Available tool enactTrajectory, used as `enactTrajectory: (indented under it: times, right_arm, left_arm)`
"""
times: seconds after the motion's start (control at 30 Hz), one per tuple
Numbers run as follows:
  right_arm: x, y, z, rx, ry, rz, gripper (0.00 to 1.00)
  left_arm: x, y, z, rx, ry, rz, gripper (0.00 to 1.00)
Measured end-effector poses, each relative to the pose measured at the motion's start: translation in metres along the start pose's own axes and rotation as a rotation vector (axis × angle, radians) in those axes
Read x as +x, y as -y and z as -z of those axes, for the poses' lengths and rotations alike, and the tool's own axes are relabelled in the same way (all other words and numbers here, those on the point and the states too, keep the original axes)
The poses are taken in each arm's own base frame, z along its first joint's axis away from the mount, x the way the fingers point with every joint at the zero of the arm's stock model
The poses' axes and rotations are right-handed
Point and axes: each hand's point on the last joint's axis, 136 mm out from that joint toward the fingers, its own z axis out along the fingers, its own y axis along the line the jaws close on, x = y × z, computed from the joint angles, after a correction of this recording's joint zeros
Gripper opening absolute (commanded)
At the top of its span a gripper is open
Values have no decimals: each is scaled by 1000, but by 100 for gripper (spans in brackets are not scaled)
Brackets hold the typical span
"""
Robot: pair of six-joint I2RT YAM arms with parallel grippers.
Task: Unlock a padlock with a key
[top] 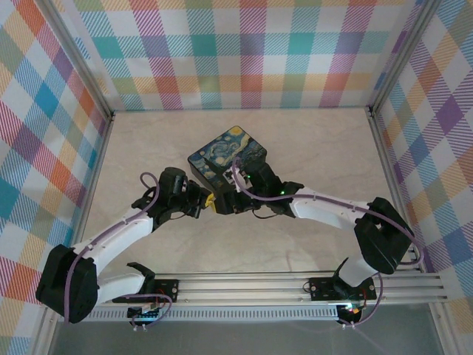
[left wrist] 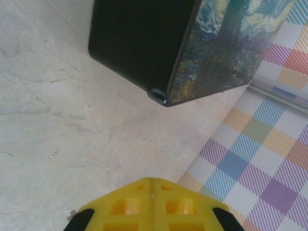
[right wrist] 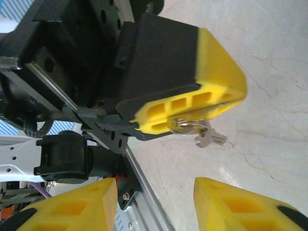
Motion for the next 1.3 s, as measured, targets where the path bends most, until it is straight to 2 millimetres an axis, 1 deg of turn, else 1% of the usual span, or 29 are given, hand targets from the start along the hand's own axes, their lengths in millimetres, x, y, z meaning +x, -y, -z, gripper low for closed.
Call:
enactTrajectory:
  times: [0.17, 0.37, 0.47, 0.67, 0.97, 1.17, 1.3]
  right_arm:
    - [-8, -3, -2, -24, 27, -36, 38]
    - [-13, 1, -11, -56, 57, -130, 37]
    - [-16, 3, -12, -66, 71, -181, 35]
    - [-28, 3, -13, -106, 122, -269, 32]
    - [-34, 7, -16, -130, 155, -364, 22]
    - [-38, 5, -16, -156, 169, -399, 13]
    - [-39, 5, -17, -171, 173, -419, 6]
  left_arm:
    - [1, 11, 2, 23, -1, -22, 0]
    - [1, 12, 3, 24, -1, -30, 0]
    - [2, 12, 4, 27, -1, -34, 0]
    - [3, 16, 7, 42, 0, -39, 0]
    - [0, 16, 9, 39, 10, -34, 0]
    - [-2, 18, 10, 43, 22, -36, 0]
    - [-5, 18, 10, 45, 36, -35, 0]
